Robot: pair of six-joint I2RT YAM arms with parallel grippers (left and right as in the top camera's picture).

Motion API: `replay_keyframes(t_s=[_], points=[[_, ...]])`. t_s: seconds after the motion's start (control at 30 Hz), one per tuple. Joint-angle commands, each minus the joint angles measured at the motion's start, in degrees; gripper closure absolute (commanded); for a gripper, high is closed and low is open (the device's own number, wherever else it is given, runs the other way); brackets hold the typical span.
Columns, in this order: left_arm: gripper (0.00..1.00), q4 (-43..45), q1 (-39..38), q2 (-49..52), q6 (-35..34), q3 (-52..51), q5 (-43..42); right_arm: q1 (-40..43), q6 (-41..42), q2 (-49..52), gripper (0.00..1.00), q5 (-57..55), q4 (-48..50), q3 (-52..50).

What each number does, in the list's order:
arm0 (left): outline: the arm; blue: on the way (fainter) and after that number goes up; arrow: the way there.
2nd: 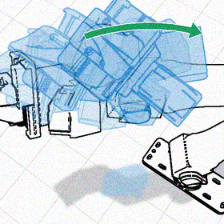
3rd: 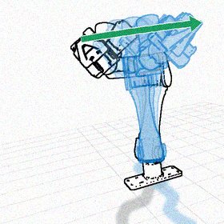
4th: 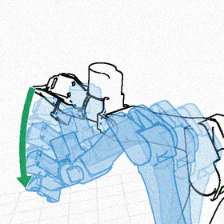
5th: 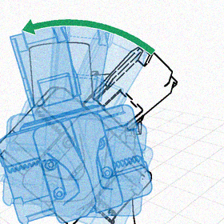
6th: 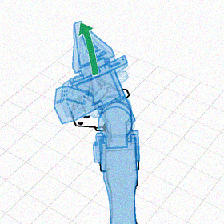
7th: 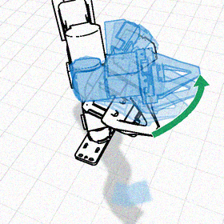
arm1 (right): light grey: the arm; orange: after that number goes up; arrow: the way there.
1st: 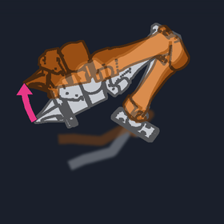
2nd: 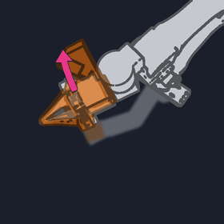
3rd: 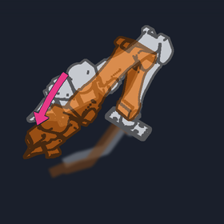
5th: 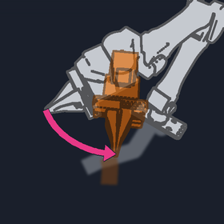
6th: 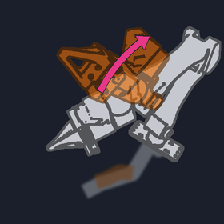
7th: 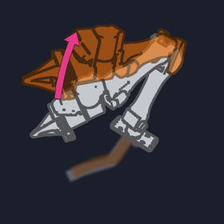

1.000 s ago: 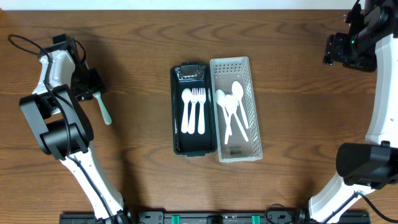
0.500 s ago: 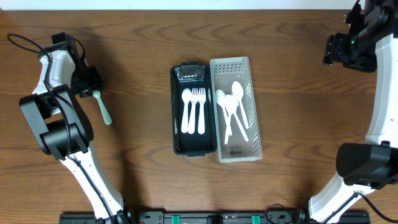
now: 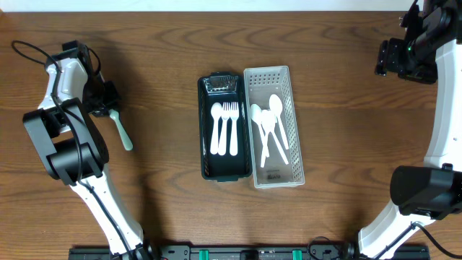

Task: Pack container
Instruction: 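Place the pale green fork into the black basket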

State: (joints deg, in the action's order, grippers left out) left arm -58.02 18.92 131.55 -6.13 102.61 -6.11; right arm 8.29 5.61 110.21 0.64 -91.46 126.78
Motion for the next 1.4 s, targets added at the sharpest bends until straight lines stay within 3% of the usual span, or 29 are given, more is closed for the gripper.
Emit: replay_keyframes(t_s=[0.0,0.27,0.57,0.8,1.27,1.3,1.37], points=[[0.81,-1.84,-1.16,-3.87,0.15,-0.5,-0.76,-0.11,0.52,0.09,0.29,0.44,0.2,-0.15],[0.82,-6.86,-11.23,-23.58,0.63,-0.46,-0.52,-0.11,0.52,0.11,0.29,0.46,1.92,-0.15],[0.82,-8.37,-31.45,-36.74,-12.41,-0.46,-0.55,-0.11,-0.57,0.11,0.28,0.46,1.92,-0.15],[0.81,-5.73,-43.3,-32.37,-15.78,-0.74,-0.5,-0.11,-0.57,0.11,0.28,0.46,1.86,-0.15],[0.81,-4.85,-44.76,-11.63,-18.14,-1.51,-0.98,-0.11,-1.49,0.11,0.28,0.46,0.35,-0.15],[0.8,-4.85,-44.76,-10.64,-18.14,-1.51,-0.98,-0.11,-1.46,0.11,0.28,0.46,0.33,-0.15],[0.54,-4.92,-44.76,-8.81,-18.14,-1.51,-0.98,-0.11,-1.49,0.11,0.28,0.44,0.33,-0.15]])
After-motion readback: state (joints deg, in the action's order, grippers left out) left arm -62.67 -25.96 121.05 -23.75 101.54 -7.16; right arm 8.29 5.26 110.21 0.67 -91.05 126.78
